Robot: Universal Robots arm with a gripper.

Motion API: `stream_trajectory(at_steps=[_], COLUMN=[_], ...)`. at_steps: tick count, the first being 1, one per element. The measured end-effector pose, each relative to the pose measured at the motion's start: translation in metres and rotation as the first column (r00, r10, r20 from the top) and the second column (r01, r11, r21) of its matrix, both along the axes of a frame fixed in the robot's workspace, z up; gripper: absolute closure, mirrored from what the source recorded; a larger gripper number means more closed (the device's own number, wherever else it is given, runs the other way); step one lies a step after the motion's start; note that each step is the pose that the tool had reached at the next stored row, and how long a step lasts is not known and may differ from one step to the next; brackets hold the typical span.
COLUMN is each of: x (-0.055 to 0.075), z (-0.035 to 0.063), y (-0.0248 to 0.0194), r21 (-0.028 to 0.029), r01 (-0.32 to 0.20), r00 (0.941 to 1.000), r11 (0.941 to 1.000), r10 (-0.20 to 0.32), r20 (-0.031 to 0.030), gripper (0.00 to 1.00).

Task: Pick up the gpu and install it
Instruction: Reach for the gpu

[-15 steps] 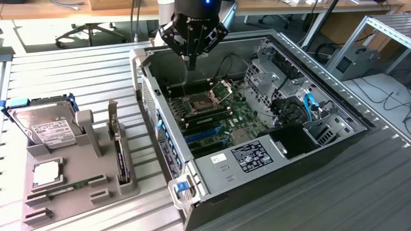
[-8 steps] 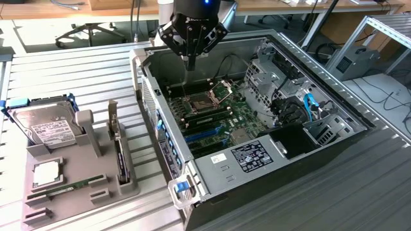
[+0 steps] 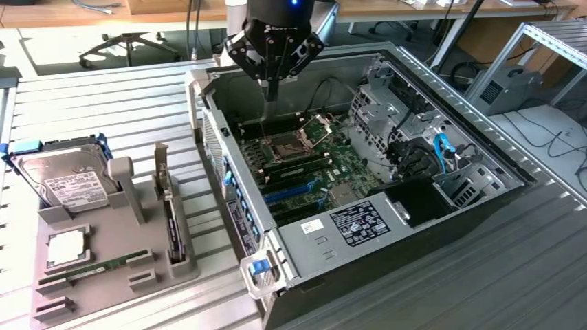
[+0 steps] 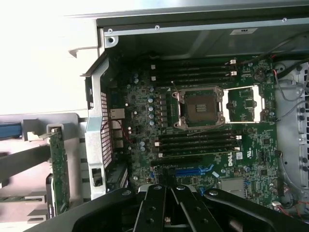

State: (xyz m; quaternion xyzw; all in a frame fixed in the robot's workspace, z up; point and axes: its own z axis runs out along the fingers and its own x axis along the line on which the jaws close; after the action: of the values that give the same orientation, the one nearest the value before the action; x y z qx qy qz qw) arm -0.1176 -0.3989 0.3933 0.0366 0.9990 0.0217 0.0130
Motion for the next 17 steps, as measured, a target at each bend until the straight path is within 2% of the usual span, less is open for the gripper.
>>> stream_trajectory(at_steps=[17], x=[-0.004], z=[0.0], y=[0.0], r21=[-0.0001], r01=[0.0], r00=[1.0], r11=[1.0], r10=[0.0], r20=[0.0], gripper=[0.89])
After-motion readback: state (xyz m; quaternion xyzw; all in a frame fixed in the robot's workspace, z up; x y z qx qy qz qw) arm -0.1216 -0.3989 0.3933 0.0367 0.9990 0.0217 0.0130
